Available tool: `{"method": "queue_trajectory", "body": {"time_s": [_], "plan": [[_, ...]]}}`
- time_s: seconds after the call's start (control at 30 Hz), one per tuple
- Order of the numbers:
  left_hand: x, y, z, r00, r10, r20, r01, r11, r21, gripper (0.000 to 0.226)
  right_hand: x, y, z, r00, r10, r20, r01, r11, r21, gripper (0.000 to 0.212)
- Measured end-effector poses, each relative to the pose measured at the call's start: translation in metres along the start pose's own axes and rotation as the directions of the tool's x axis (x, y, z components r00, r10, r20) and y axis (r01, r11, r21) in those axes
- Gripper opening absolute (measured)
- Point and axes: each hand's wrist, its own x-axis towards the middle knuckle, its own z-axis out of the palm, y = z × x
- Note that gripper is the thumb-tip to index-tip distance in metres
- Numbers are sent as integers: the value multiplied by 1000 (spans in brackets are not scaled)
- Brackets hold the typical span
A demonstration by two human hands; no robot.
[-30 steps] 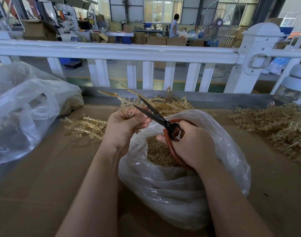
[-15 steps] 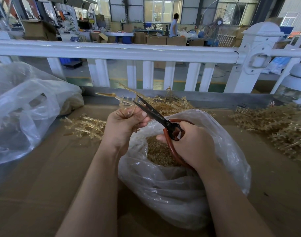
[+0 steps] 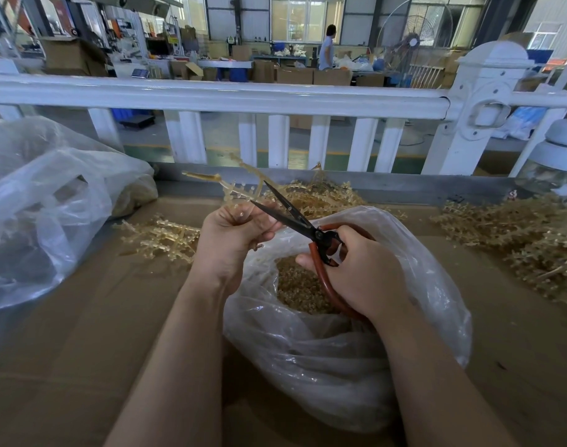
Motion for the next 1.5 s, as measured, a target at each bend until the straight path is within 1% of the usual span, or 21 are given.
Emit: {"method": "queue_trajectory", "body": {"time_s": [0.03,0.1,0.27,0.4,0.6,0.8,1.0,1.13,1.3,1.4,1.5], "plan": [[0,1,1,1000,-3,-8,3,1000,-21,10,0,0,0,1000,1,7,-1,1000,2,53],[0,0,0,1000,-2,-13,2,999,-39,15,0,1,1,1000,-4,9,4,1000,1,55],[2,0,-1,999,-4,44,6,999,-40,23,-1,0,0,1000,-15,5,15,1000,7,55],[3,-1,-1,997,-7,71,9,1000,-26,17,-1,0,0,1000,-20,7,20,1000,14,58],[2,-1,0,995,-31,97,34,999,-32,18,0,1,0,999,-9,43,7,999,52,72],[0,1,2,986,-14,164,23,999,-49,18,1,3,1,997,-3,76,-4,995,97,56],[-1,3,3,973,-13,231,23,999,-40,17,0,2,0,996,7,85,-17,992,125,54],[-1,4,3,975,-35,220,52,996,-72,16,0,0,-1,997,1,78,-11,992,128,55],[0,3,2,975,-69,210,90,992,-88,14,-1,-1,-2,999,1,49,-5,997,77,68],[0,3,2,975,-79,209,102,990,-102,16,-1,-2,-3,999,4,50,-8,996,85,64],[0,4,2,973,-99,206,124,986,-113,18,-1,-3,-3,998,7,57,-13,994,108,51]]}}
